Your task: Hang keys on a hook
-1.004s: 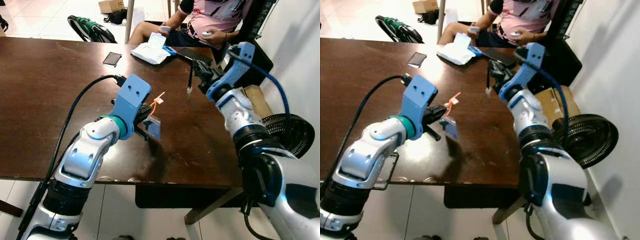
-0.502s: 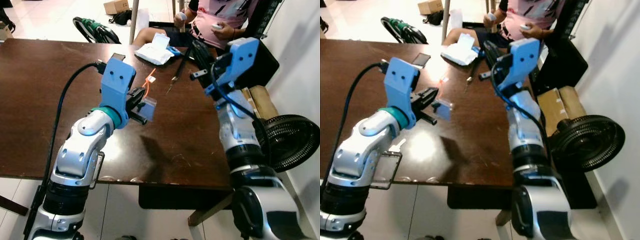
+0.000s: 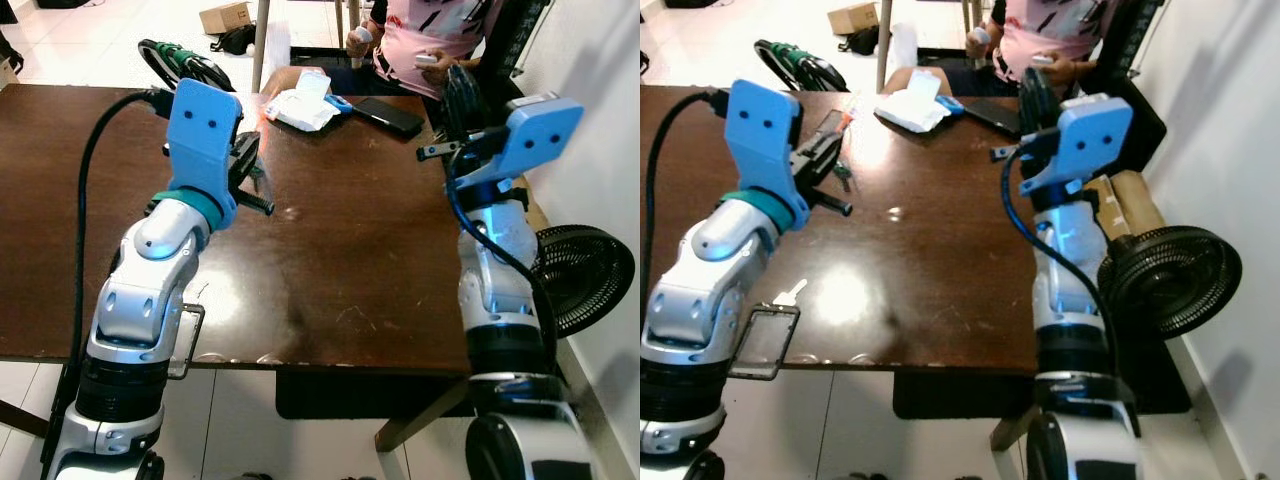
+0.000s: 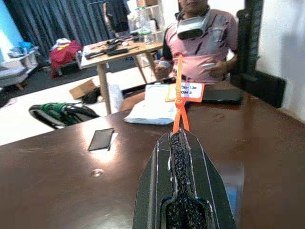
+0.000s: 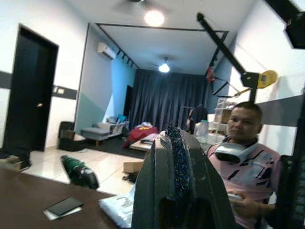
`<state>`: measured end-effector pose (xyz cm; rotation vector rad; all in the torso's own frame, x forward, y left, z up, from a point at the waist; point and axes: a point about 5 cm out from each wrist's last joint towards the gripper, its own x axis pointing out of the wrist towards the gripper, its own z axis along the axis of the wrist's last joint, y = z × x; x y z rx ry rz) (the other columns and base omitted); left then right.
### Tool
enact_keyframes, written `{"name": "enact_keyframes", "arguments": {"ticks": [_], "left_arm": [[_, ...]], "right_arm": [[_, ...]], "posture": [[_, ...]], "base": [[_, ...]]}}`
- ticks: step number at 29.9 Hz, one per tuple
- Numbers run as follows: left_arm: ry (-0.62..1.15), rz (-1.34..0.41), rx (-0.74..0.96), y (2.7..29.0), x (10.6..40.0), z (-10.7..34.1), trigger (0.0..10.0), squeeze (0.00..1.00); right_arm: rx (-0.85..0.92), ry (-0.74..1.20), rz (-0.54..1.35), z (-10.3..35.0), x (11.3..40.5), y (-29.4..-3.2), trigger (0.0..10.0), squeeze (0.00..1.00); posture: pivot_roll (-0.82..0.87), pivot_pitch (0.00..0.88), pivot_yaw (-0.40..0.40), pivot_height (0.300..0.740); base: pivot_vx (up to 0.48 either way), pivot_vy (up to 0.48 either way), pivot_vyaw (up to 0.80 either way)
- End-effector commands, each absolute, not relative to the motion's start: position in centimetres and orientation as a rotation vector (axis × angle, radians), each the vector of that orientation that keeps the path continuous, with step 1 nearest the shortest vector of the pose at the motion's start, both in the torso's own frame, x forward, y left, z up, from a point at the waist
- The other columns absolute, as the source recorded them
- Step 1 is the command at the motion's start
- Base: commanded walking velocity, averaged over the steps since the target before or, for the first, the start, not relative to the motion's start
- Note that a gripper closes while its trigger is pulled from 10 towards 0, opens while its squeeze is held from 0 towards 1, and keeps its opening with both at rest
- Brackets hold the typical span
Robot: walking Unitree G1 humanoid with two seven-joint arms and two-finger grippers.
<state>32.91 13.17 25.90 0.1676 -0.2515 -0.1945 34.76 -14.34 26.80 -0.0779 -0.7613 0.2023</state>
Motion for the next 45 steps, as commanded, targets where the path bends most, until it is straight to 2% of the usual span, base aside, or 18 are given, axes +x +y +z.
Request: {"name": "enact_keyframes", "arguments": {"ticks": [1, 16, 28, 45], "left_arm": [[-0.239, -0.175, 0.173, 13.6, 32.9, 25.4, 10.0, 0.0], [-0.245, -0.136, 0.216, 14.3, 33.6, 25.3, 10.0, 0.0], [-0.257, -0.137, 0.212, 14.1, 33.9, 25.7, 10.0, 0.0], [-0.265, -0.132, 0.211, 14.1, 34.1, 25.6, 10.0, 0.0]], "right_arm": [[-0.09, -0.759, 0.205, 26.8, 34.7, -14.2, 10.0, 0.0], [-0.018, -0.726, 0.214, 27.2, 35.0, -13.8, 10.0, 0.0], [0.049, -0.584, 0.25, 25.8, 35.8, -13.4, 10.0, 0.0], [0.097, -0.545, 0.303, 25.7, 35.3, -12.8, 10.0, 0.0]], "posture": [[0.07, 0.0, 0.072, 0.74], [0.07, 0.0, 0.088, 0.74], [0.08, 0.0, 0.074, 0.74], [0.08, 0.0, 0.079, 0.74]], "base": [[0.0, 0.0, 0.0], [0.0, 0.0, 0.0], [-0.277, 0.0, 0.0], [-0.373, 0.0, 0.0]]}}
